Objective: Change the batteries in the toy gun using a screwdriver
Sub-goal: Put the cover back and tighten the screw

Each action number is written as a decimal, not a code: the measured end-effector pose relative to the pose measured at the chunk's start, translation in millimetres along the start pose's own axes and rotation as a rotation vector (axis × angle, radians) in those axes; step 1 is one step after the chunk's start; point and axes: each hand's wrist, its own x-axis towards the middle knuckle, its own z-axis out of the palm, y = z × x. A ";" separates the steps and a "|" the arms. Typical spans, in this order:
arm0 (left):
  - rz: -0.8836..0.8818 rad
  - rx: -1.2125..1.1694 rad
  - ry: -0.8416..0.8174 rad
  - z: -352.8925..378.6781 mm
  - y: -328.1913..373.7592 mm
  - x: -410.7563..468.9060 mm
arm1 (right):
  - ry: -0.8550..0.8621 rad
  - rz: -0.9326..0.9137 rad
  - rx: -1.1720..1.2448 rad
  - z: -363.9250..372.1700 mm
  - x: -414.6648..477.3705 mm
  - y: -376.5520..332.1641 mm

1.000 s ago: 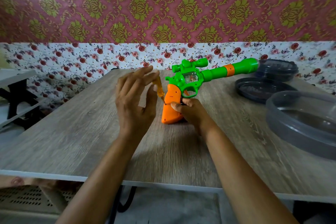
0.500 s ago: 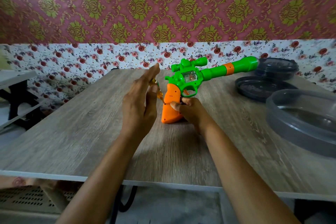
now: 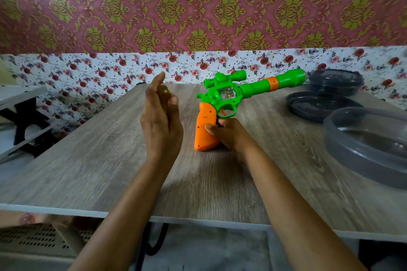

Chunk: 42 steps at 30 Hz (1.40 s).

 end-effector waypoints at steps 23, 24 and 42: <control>-0.348 0.453 -0.600 -0.8 -21.1 0.0 | -0.221 -0.029 0.009 8.2 -7.7 -3.1; -0.354 0.457 -0.604 -0.8 -21.4 0.1 | -0.223 -0.031 0.012 8.0 -7.8 -2.9; -0.392 0.467 -0.726 -1.2 -21.2 0.2 | 0.040 -0.199 -0.768 -15.1 -13.4 -4.2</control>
